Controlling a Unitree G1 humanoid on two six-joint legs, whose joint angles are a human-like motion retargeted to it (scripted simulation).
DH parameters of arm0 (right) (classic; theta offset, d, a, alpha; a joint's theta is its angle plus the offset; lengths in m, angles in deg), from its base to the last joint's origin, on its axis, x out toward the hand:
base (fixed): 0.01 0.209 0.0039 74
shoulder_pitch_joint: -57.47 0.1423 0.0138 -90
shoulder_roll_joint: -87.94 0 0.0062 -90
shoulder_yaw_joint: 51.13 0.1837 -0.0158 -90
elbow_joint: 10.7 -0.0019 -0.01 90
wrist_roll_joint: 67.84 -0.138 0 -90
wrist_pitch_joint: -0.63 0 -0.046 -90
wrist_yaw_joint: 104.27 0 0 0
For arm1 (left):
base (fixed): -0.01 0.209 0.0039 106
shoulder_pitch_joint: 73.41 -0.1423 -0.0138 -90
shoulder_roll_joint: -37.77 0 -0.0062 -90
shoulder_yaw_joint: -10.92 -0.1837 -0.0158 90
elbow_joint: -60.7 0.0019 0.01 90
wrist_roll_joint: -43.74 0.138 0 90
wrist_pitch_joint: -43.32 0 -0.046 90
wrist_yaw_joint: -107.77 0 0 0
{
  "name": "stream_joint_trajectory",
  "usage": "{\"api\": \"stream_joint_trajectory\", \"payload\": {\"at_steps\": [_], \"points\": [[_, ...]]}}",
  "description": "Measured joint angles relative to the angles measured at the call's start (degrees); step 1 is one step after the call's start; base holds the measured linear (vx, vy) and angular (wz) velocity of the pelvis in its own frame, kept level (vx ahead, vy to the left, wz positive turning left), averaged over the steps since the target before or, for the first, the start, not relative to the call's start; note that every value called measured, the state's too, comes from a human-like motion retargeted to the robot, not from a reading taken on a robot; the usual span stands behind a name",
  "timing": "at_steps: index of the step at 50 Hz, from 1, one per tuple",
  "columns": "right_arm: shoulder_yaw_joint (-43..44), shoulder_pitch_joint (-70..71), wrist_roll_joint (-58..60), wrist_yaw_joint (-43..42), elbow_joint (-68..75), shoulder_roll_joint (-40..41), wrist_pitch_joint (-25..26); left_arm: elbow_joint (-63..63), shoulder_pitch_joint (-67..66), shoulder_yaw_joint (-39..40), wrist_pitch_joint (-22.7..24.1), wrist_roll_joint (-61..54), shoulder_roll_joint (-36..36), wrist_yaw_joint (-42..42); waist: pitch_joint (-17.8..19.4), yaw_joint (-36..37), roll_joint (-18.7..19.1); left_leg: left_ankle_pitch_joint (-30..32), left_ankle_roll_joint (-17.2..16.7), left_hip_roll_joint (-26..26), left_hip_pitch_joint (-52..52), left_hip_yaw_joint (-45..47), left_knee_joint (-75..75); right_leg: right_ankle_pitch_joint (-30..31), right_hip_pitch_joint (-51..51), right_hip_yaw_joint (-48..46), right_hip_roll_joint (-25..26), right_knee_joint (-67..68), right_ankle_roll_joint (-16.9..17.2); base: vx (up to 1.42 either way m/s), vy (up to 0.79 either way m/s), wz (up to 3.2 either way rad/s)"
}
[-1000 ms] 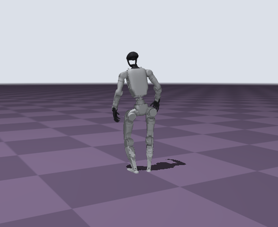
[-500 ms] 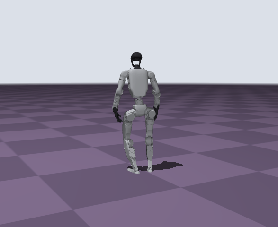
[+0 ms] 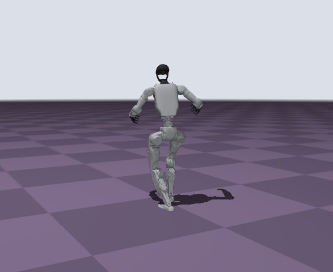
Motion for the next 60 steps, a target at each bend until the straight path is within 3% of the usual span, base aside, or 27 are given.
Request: {"api": "stream_joint_trajectory", "payload": {"at_steps": [5,10,13,20,25,32,37,40,45,50,55,60], "points": [[-20.46,4.19,4.61,6.93,29.17,14.47,4.78,26.21,-1.94,-4.43,-4.43,0.51,15.28,-5.64,-3.3,2.5,1.52,2.05,-0.55,0.64,3.2,1.76,-2.67,-5.52,5.87,-1.66,0.29,-2.95,-2.78,0.23,-0.06,0.27],[-27.22,5.75,7.4,7.44,42.16,23.84,5.63,37.57,-6.63,-2.89,-6.56,-0.49,22.95,-8.72,-4.88,5.6,1.64,2.06,-1.25,0.06,5.25,1.92,-2.23,-11.86,8.88,-1.98,-1.15,-1.6,-4.36,0.24,-0.03,0.28],[-26.09,6.07,6.18,3.63,40.4,24.0,3.82,31.99,-10.15,-0.49,-5.35,-4.02,22.53,-7.84,-5.08,7.77,1.56,3.73,-2.16,0.24,5.71,1.61,-1.35,-13.64,10.97,-2.96,-1.83,-2.34,-4.44,0.24,-0.01,0.38],[-21.98,6.82,-1.37,-3.34,32.22,21.06,1.37,5.16,-15.52,4.14,-2.04,-15.26,18.87,-3.35,-3.66,14.46,1.74,5.27,-4.41,3.65,1.47,1.21,8.5,-15.17,14.49,-6.78,-2.09,-4.34,-4.51,0.13,0.0,0.21],[-20.59,8.31,-7.17,-3.72,31.21,19.28,1.13,-7.04,-15.25,5.19,-2.17,-23.78,17.8,-5.04,-3.39,16.62,1.98,-2.54,-1.56,4.73,-1.42,1.42,8.88,-15.68,14.02,-9.13,-3.56,-3.48,-4.76,0.01,0.04,0.15],[-14.6,9.52,-8.0,-5.41,19.33,14.57,-2.58,-16.38,-10.7,9.59,1.55,-28.78,13.88,-7.25,-3.14,10.84,-0.21,-2.27,1.81,-2.49,-0.37,3.49,-3.38,-15.85,6.59,-7.08,-11.61,5.24,-3.95,-0.05,0.09,0.24],[-8.64,9.13,-3.36,-8.32,3.14,13.55,-4.78,-13.65,-7.06,12.3,4.19,-26.11,9.37,-3.61,-2.8,4.53,-0.98,1.3,2.76,-6.14,2.04,4.02,-11.28,-10.33,1.36,-4.37,-15.92,14.93,-4.94,-0.05,0.08,-0.03],[-8.5,8.64,-0.12,-7.93,-0.68,14.08,-4.07,-6.34,-4.56,11.95,3.96,-23.93,8.38,-0.6,-2.77,1.16,-1.51,3.54,3.1,-7.62,4.14,3.15,-15.74,-8.12,-1.31,-0.62,-14.69,16.22,-4.57,0.0,0.0,0.0],[-14.23,5.78,5.79,-3.11,6.91,15.15,0.74,7.56,-2.11,7.58,0.46,-21.0,11.68,1.03,-3.31,-1.13,-2.4,5.85,2.67,-9.22,6.98,1.16,-20.36,-8.1,-0.28,2.89,-11.39,10.86,-3.87,0.05,-0.05,0.1],[-21.32,4.62,11.36,1.6,22.56,16.69,4.01,15.29,-4.69,1.3,-3.56,-18.2,17.61,-5.56,-4.63,0.86,-0.53,7.23,0.45,-5.79,7.12,0.0,-17.38,-8.81,5.87,0.36,-7.58,3.12,-4.91,0.1,-0.05,-0.02],[-21.11,2.88,10.05,0.27,24.76,16.35,3.1,11.01,-10.22,-2.17,-4.53,-19.22,19.38,-9.77,-5.0,3.22,-1.58,5.23,-0.13,-4.37,4.31,0.42,-9.63,-9.57,7.82,0.25,-7.09,3.1,-3.99,0.01,0.0,-0.01],[-17.63,4.08,6.64,-3.13,17.77,12.78,0.21,2.35,-11.64,-0.29,-2.86,-26.46,18.35,-8.46,-4.68,2.88,-1.93,0.84,1.5,-3.91,3.02,1.87,-7.76,-9.13,4.92,2.39,-6.64,8.69,-4.25,-0.03,0.07,0.02]]}}
